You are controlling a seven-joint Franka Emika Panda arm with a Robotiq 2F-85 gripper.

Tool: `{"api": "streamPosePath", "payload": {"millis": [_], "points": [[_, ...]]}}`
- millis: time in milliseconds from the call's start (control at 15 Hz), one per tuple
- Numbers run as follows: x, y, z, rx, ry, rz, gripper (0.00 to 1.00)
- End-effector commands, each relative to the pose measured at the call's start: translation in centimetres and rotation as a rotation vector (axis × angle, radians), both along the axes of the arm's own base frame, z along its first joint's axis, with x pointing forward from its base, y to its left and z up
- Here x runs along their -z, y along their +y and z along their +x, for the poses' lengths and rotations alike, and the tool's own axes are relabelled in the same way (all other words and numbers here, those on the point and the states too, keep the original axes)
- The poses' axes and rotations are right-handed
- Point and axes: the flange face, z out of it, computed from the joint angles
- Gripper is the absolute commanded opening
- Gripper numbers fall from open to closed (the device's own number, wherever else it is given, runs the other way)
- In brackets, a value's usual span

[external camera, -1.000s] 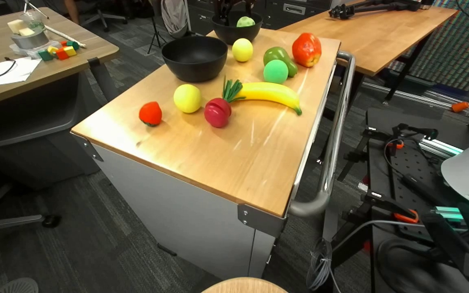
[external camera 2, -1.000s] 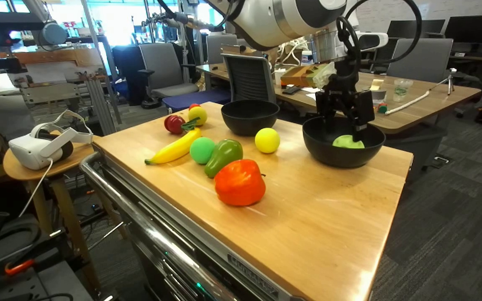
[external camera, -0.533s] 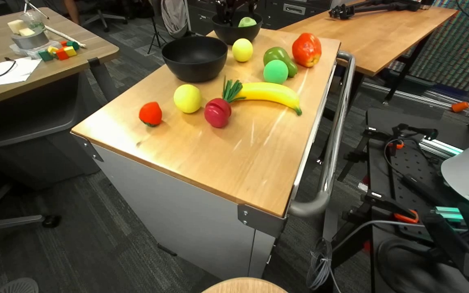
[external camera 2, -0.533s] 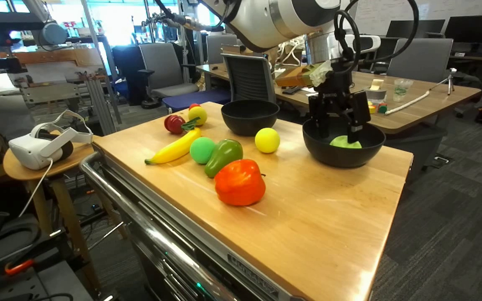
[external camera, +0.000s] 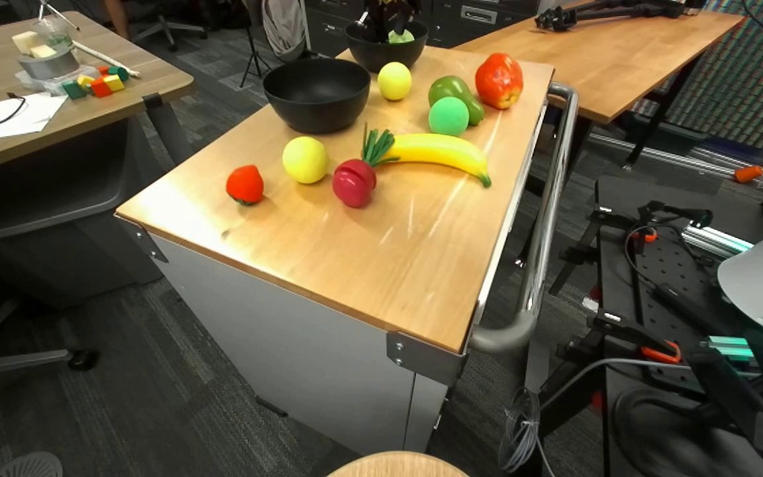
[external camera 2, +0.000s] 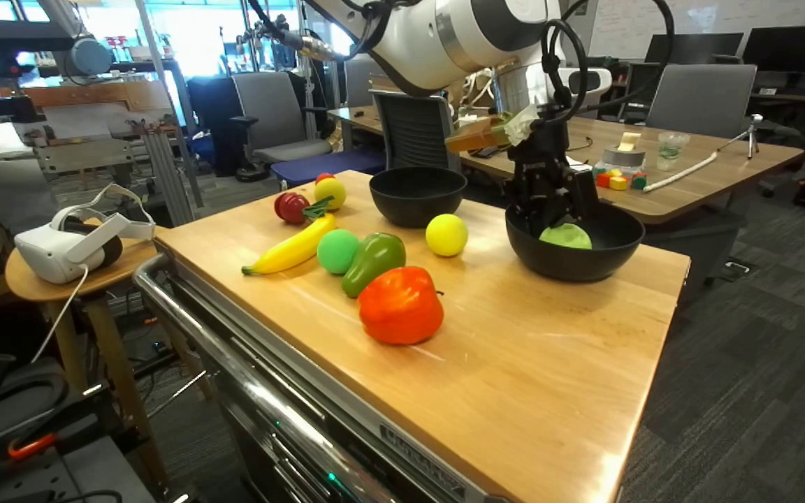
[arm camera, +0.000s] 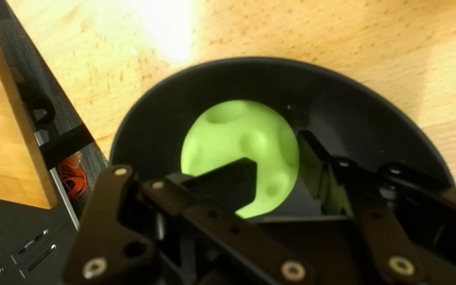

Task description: Take the toy fruits and vegetables from the black bowls and place them on the table

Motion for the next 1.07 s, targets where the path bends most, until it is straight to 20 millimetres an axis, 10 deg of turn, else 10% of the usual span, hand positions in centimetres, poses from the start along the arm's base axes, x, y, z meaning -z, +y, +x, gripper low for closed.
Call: {"api": "streamPosePath", "payload": {"millis": [0, 133, 267, 667, 1000], "points": [[-0.3, 0.5, 0.3, -0.026, 0.019, -0.021, 0.05], [-1.4, 0.5, 0.6, -0.051, 0.006, -0.044, 0.00], [-3.0, 0.7, 0.9, -0.088, -0.006, -0.069, 0.29], [-6.9, 0.8, 1.8, -0.210, -0.017, -0.184, 0.69], [-6.2, 0.0, 1.7, -0.210, -0.012, -0.174, 1.00]]}}
